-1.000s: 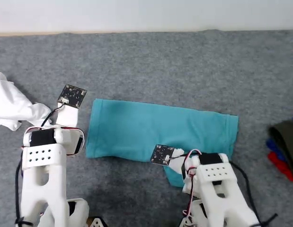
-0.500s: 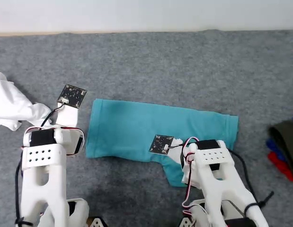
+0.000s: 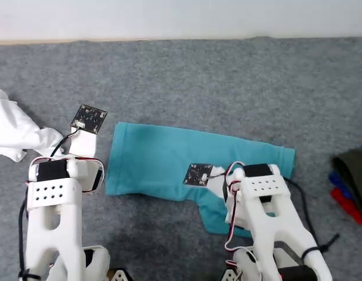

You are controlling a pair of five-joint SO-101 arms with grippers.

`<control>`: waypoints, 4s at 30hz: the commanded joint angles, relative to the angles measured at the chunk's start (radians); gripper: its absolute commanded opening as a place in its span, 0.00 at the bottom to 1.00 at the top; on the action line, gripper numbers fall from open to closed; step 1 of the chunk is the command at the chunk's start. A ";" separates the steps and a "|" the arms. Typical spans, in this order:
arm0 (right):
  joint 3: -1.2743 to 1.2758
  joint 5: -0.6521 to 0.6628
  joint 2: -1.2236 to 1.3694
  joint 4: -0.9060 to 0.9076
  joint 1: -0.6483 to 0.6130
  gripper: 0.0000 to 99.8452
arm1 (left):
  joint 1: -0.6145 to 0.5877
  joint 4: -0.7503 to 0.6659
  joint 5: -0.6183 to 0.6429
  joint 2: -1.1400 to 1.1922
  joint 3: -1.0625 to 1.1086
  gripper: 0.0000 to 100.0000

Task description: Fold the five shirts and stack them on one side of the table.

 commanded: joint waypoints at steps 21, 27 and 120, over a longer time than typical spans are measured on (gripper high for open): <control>-0.281 -0.068 0.189 0.005 0.122 0.20 | 0.003 -0.018 -0.011 -0.017 -0.005 0.00; -0.396 -0.140 0.186 0.142 0.120 0.29 | -0.003 -0.012 -0.009 -0.026 -0.010 0.00; -0.204 -0.058 -1.003 0.492 1.546 0.15 | 1.092 0.324 -0.078 1.028 -1.007 0.00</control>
